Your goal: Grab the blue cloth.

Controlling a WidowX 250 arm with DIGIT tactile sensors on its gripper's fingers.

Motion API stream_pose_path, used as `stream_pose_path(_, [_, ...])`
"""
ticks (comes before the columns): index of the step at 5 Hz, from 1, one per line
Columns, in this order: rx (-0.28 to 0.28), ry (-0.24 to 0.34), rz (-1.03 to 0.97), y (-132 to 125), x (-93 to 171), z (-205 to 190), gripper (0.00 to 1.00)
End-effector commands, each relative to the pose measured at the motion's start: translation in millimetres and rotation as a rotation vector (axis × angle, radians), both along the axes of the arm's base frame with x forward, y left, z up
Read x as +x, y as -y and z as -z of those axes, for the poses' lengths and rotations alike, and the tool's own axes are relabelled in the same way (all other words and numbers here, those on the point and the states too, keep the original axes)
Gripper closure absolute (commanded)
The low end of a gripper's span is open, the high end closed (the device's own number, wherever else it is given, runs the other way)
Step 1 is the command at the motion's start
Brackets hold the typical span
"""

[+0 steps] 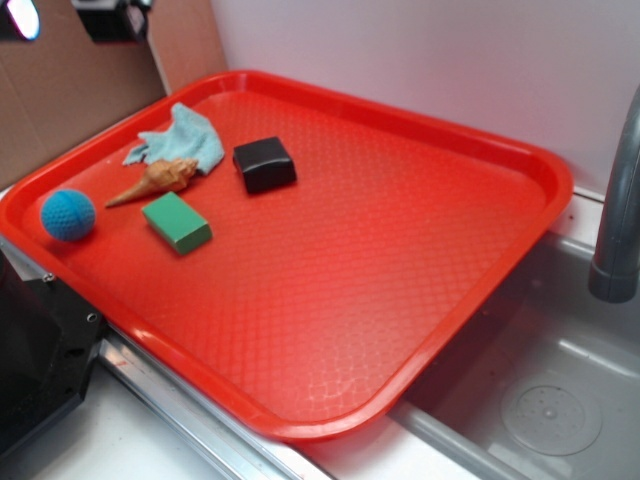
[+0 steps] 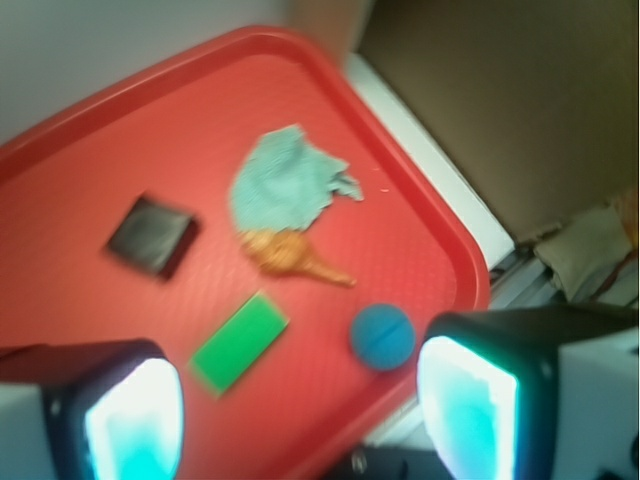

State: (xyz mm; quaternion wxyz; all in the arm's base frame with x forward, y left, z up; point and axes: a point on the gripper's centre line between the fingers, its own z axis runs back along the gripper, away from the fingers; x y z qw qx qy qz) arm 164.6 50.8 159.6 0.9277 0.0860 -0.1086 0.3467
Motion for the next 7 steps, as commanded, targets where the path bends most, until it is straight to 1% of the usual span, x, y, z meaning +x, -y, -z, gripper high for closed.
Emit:
stream_pose_path(1, [0.097,0.075,-0.280,-48.5,27.6,37.9,0.00])
stream_pose_path(2, [0.136,0.072,-0.341,-68.1,53.5,63.0,0.00])
stream_pose_path(3, [0.134,0.090,-0.344,-77.4,73.0,80.4,0.00])
stream_pose_path(4, [0.058,0.106,-0.318,-88.3,88.1,102.4,0.00])
stream_pose_path(5, [0.026,0.096,-0.288,-91.8,92.4,121.2,0.00])
stream_pose_path(6, [-0.021,0.100,-0.257,-91.8,94.3,133.2,0.00])
stream_pose_path(7, [-0.041,0.114,-0.254,-89.5,92.6,136.3,1.00])
